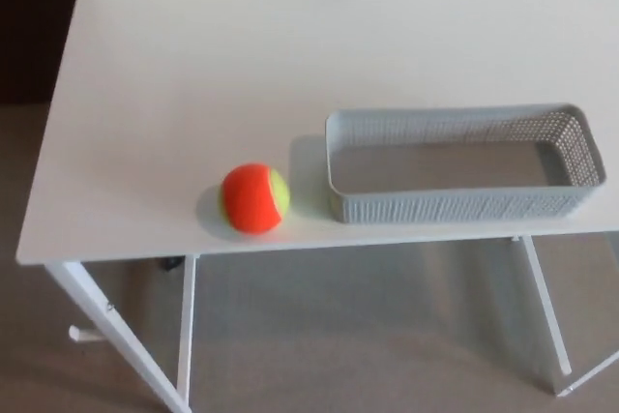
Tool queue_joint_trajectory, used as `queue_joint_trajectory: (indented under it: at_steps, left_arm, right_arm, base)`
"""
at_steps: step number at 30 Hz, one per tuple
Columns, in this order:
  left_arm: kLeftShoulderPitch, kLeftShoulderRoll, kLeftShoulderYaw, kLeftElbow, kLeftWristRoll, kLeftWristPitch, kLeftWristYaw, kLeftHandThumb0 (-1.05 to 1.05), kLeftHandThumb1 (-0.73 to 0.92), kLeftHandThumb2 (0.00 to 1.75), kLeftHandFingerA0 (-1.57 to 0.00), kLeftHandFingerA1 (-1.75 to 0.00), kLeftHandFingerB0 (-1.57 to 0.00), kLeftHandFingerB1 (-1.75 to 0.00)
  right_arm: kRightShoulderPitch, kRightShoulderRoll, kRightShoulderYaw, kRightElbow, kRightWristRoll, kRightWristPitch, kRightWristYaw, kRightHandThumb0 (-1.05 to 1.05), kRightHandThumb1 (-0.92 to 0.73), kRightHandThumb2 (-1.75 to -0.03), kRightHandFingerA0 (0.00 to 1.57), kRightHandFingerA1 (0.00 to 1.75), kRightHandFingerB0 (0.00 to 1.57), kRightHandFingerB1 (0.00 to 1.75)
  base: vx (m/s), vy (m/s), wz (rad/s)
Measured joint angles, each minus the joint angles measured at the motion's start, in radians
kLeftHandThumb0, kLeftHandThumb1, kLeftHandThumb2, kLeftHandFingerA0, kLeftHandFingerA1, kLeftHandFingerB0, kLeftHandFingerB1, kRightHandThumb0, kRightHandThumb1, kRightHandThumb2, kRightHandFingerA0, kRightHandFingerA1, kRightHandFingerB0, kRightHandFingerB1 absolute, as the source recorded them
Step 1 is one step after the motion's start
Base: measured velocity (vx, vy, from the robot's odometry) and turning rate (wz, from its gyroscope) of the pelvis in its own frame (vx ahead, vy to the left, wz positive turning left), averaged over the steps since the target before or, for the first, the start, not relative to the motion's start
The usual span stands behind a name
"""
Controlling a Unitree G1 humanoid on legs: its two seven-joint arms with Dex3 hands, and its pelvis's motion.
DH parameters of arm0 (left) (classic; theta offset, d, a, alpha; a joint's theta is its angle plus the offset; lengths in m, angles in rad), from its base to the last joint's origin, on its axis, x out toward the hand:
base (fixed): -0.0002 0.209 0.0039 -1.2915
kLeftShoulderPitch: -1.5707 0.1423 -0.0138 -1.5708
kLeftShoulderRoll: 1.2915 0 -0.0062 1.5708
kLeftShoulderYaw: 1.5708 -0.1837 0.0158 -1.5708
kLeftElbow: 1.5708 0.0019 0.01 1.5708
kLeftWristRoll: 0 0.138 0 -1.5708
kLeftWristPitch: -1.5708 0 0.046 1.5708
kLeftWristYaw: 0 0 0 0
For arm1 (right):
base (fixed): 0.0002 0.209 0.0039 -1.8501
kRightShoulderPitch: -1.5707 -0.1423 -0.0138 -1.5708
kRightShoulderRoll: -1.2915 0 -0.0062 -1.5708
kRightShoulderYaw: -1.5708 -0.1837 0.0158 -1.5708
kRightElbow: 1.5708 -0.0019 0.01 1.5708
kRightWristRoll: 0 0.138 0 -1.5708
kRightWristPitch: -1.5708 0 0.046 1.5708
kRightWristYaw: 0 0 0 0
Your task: The robot walk towards a table in front and uses its left hand to pickup a tennis ball on the left side and put it in a container on the right hand side
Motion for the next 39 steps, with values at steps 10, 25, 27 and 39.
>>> queue_joint_trajectory:
  at_steps: [10, 25, 27, 39]
  left_arm:
    - [-0.03, 0.023, -0.004, 0.008, 0.002, -0.001, 0.004, -0.2, 0.67, 0.6, -0.46, -0.37, -0.32, -0.33]
    - [-0.028, 0.022, -0.01, -0.006, 0.002, -0.005, 0.0, -0.19, 0.67, 0.6, -0.45, -0.37, -0.31, -0.33]
    - [-0.027, 0.022, -0.01, -0.008, 0.002, -0.004, 0.0, -0.19, 0.67, 0.6, -0.44, -0.37, -0.31, -0.32]
    - [-0.081, -0.01, 0.1, -0.018, -0.03, 0.009, 0.069, -0.3, 0.71, 0.62, -0.36, -0.35, -0.17, -0.28]
  right_arm:
    - [-0.012, 0.013, 0.001, 0.02, 0.0, -0.012, 0.0, -0.61, -0.66, -0.6, 0.41, 0.81, 0.17, 0.38]
    - [-0.029, 0.01, 0.004, 0.016, -0.002, -0.016, -0.002, -0.6, -0.68, -0.6, 0.41, 0.81, 0.18, 0.37]
    - [-0.03, 0.01, 0.006, 0.016, -0.003, -0.016, -0.002, -0.59, -0.67, -0.6, 0.41, 0.76, 0.19, 0.36]
    - [-0.089, 0.009, 0.015, 0.015, -0.014, 0.0, -0.015, -0.65, -0.68, -0.61, 0.37, 0.79, 0.19, 0.38]
  base:
    - [0.12, 0.146, -0.07]
    - [0.09, -0.042, 0.02]
    - [0.0, 0.0, 0.0]
    - [0.0, 0.0, 0.0]
